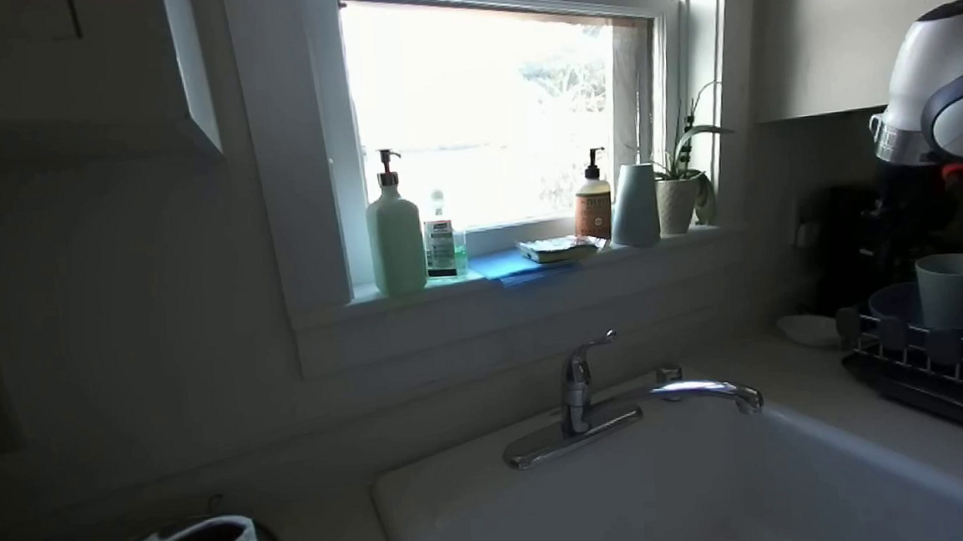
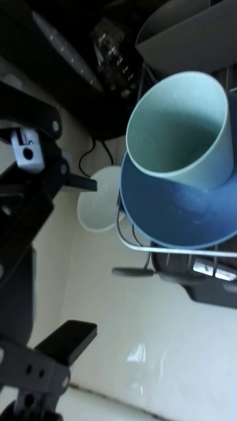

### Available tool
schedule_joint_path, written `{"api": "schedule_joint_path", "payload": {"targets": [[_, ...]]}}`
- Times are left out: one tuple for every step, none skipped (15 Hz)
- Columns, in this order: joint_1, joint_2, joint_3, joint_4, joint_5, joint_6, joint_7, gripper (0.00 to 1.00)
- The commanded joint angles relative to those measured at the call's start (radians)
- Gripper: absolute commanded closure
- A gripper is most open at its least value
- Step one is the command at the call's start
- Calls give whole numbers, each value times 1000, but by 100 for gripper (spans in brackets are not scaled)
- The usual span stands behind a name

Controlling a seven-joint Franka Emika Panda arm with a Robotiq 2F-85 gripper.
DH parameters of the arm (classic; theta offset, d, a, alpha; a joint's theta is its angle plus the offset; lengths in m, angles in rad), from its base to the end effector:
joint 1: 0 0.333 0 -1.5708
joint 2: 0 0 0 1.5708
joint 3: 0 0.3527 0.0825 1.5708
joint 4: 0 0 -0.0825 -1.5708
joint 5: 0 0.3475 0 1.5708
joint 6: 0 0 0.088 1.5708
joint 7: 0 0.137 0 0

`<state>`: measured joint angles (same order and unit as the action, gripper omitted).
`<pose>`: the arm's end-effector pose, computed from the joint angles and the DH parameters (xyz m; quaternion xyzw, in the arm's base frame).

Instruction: Remove the cup from the bowl, then put the bowl in the sink

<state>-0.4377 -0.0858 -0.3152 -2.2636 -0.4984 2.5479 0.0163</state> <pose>0.3740 -0.3568 0.4632 0.9506 -0.1970 0.1091 0.2137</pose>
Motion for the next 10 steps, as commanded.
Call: {"api": "schedule_joint_path", "payload": {"targets": [[-15,96,-26,134,-145,-112,171,0],[-11,120,-38,159,-169,-147,210,0],[-3,134,-47,177,-181,-202,230,0],[2,151,-54,191,-185,-252,246,0],[8,169,-58,207,-168,-307,241,0],[11,186,-62,218,-144,-347,232,0],[12,205,-64,229,-122,-376,219,0],[12,222,-66,240,-102,-398,210,0],[11,241,-68,249,-82,-409,199,2],[9,255,-68,259,-48,-419,184,26]]}}
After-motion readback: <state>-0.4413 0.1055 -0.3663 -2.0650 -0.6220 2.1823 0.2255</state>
